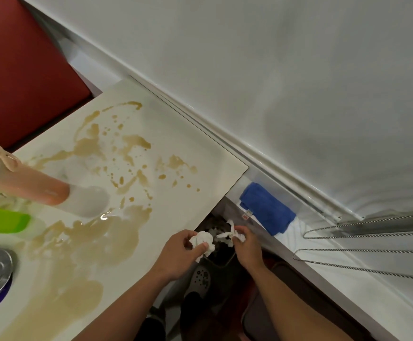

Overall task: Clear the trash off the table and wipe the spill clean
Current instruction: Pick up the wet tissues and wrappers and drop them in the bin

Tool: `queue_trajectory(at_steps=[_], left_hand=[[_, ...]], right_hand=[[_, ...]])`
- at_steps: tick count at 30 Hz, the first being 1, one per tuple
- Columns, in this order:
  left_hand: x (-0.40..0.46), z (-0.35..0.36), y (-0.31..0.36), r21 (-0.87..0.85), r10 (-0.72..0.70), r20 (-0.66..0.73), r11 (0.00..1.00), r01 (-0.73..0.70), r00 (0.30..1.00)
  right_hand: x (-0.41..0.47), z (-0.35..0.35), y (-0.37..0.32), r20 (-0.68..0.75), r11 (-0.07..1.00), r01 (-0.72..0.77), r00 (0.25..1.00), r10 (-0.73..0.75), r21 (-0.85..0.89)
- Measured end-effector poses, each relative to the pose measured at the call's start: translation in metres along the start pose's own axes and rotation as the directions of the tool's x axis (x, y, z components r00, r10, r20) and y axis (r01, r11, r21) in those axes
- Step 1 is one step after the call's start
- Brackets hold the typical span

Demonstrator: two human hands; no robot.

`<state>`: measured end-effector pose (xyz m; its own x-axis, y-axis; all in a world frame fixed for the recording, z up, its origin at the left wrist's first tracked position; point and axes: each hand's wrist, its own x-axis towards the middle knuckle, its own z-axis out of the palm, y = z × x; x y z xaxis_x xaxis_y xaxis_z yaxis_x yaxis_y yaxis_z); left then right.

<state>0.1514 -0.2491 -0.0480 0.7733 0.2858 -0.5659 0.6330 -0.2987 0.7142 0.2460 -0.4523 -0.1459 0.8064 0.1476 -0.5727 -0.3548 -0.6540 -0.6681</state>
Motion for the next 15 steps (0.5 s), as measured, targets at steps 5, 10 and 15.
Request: queue_trajectory(at_steps=[5, 10, 15], left_hand=[[-0.001, 0.001, -0.004, 0.007, 0.003, 0.015, 1.000, -0.004, 1.000], [0.002, -0.001, -0.007, 0.015, 0.002, 0.016, 1.000, -0.002, 1.000], [0.001, 0.002, 0.003, 0.039, 0.075, 0.080, 0.996, -0.078, 0.994]], right_hand=[[0.007, 0.000, 0.020, 0.164, 0.990, -0.048, 0.984, 0.069, -0.133], [-0.015, -0.013, 0.000, 0.248, 0.999, -0.016, 0.969, 0.003, 0.051], [-0.053, -0.022, -0.043, 0.388, 0.972, 0.053, 0.911, -0.141, 0.229]])
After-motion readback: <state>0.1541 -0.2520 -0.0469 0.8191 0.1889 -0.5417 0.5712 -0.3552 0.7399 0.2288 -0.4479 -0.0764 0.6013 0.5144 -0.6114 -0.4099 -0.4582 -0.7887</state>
